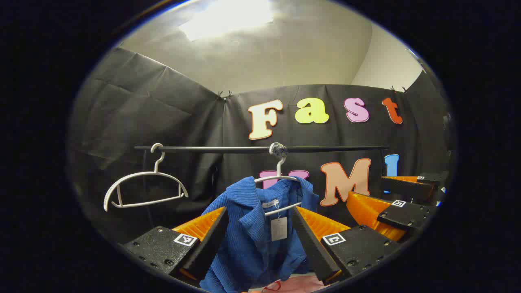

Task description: Grasp the clothes on the hanger with both hands and then place them into the laundry hamper below.

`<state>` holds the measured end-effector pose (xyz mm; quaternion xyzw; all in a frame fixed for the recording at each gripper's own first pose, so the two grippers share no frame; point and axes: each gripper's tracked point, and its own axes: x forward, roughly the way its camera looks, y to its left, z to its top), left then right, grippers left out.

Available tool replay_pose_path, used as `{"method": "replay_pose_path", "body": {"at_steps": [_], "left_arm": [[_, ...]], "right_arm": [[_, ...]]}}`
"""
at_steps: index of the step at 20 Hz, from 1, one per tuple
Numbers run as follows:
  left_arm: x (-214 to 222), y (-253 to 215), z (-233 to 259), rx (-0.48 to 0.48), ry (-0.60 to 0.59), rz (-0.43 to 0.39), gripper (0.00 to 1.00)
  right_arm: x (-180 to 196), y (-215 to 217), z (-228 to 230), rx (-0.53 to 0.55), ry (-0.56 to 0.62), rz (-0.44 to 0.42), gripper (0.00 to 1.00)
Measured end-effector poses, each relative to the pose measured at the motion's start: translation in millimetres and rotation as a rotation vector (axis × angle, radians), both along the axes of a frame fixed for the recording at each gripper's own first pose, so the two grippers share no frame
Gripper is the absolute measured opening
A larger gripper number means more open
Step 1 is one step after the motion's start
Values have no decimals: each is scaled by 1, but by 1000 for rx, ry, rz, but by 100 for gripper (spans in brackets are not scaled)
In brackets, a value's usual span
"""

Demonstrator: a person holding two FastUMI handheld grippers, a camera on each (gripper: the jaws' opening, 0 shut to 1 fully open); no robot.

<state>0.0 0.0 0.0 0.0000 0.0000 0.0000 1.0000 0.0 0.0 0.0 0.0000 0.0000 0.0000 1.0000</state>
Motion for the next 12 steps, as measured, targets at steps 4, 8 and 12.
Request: {"method": "replay_pose_path", "body": {"at_steps": [4, 8, 12], "left_arm": [[-2, 8, 1, 10, 22, 2, 95], [0, 14, 5, -1, 29, 9, 94], [2, 14, 6, 4, 35, 15, 94]], "right_arm": [[-11, 1, -2, -7, 21, -17, 95], [-14, -2, 1, -17, 19, -34, 93], [-15, -2, 2, -20, 15, -37, 93]]}}
